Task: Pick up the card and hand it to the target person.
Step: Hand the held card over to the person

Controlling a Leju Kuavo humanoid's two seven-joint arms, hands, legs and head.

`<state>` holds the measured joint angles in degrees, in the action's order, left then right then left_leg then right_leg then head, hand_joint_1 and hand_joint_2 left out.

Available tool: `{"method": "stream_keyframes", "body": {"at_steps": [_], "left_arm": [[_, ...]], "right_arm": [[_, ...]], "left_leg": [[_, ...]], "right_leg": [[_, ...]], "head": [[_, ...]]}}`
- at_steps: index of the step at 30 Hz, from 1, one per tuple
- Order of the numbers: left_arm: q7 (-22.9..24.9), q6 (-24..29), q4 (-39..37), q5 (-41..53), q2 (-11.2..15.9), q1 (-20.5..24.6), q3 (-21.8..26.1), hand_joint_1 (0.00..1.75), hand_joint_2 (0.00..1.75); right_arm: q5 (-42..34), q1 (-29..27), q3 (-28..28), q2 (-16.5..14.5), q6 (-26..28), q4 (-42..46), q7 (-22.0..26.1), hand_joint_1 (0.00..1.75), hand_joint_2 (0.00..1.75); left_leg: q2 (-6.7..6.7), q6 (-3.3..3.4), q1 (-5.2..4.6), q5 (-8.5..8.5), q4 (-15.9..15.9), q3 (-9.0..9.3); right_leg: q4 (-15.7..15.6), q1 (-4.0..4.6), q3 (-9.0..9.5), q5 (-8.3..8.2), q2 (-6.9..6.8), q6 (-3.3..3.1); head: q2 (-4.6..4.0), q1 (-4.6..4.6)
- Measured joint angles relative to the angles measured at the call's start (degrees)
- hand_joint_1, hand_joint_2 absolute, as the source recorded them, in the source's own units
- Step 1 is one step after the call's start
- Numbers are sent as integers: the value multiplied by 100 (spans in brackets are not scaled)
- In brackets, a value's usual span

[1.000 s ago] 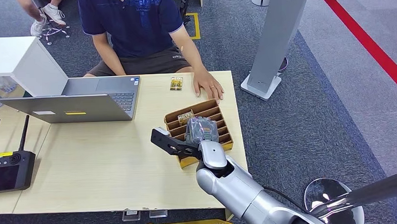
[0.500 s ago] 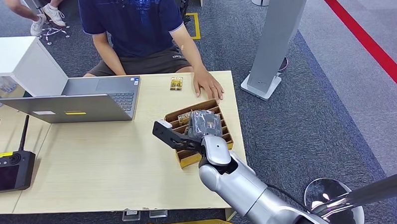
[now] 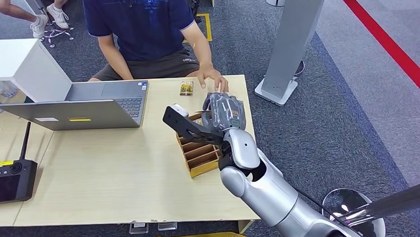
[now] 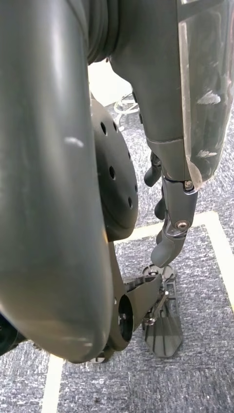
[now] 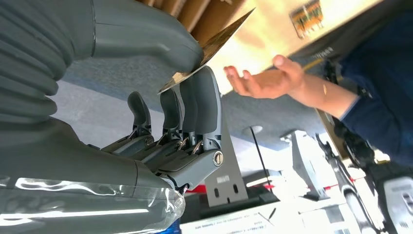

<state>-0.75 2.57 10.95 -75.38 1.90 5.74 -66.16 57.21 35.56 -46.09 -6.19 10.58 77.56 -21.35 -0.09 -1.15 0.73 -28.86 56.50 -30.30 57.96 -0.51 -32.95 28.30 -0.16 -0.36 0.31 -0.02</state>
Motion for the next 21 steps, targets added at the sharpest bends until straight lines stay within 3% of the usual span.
{"method": "stream_keyframes", "body": {"at_steps": [10,17,21], "left_arm": [[21,-28,0,111,0,6,0,0,0],[103,-32,0,215,-2,26,-5,0,0],[107,-32,0,205,-2,34,-7,0,0]], "right_arm": [[69,210,29,20,254,63,346,126,175],[122,823,-18,-272,878,-1160,740,126,175],[218,1109,-44,-420,979,-1839,855,126,175]], "left_leg": [[-1,0,0,0,0,-4],[-1,-1,0,1,0,-6],[-2,0,0,1,0,-7]], "right_leg": [[0,0,1,0,-1,0],[2,0,1,0,-2,0],[2,0,0,0,-2,0]], "head": [[0,0],[0,0],[0,0]]}}
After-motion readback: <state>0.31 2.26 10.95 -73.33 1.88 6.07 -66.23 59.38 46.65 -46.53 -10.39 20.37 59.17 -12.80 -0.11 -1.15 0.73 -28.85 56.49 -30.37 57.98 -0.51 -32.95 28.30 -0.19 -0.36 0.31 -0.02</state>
